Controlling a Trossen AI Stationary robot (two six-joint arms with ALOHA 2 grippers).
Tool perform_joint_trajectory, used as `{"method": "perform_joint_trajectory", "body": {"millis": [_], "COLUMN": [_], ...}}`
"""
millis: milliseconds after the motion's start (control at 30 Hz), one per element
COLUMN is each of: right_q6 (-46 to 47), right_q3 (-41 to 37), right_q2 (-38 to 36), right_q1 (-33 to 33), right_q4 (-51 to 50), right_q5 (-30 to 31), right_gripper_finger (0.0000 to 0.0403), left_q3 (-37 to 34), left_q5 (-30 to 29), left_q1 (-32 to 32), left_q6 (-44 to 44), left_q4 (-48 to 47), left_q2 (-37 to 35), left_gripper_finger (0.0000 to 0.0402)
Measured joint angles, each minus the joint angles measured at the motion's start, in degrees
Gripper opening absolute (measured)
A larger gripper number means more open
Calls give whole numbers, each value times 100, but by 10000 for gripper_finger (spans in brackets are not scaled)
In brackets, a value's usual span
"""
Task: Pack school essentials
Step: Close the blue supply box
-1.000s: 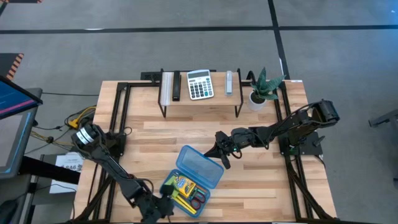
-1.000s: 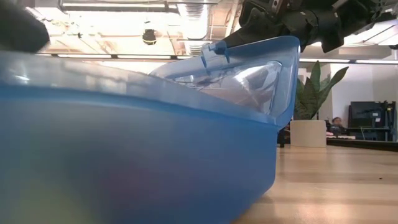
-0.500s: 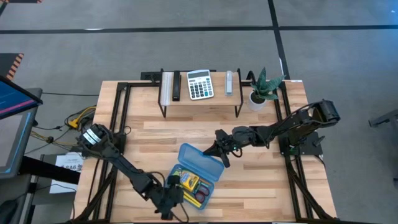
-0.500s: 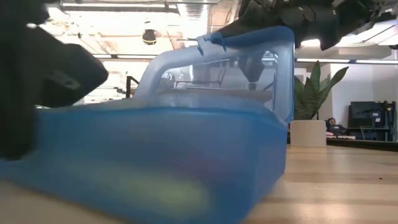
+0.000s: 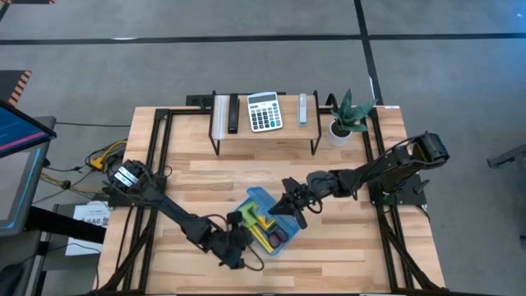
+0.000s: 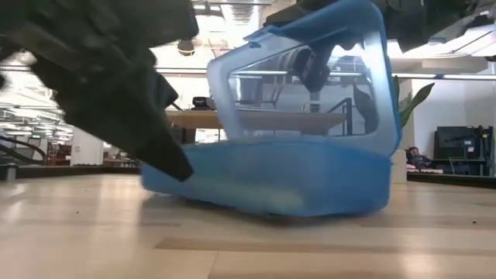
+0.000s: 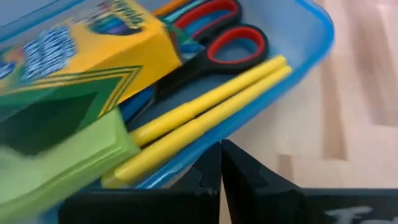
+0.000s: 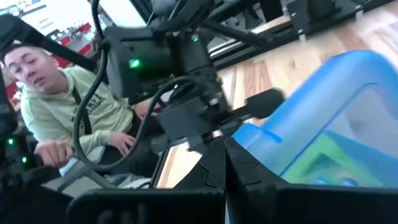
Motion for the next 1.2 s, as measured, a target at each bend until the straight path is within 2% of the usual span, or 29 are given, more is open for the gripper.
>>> {"method": "perform_joint_trajectory", "body": {"millis": [233, 767, 1033, 1200], "right_q6": [28, 543, 516, 511], "right_q3": [6, 164, 386, 384], "right_q2": [134, 1373, 1513, 1513], "right_q1": [96, 118, 118, 88], "right_q4": [-46, 344, -82, -292], "right_q5": [134, 143, 34, 37], "right_gripper_finger": [6, 6, 6, 6], "left_q3": [0, 0, 0, 0], "left_q5": [-75, -211, 352, 327], "left_q1": [255, 375, 254, 49], "left_q6": [1, 3, -114, -385], "left_q4": [7, 26, -296, -687], "left_q2": [0, 0, -81, -288], "left_gripper_finger": [0, 0, 0, 0]}}
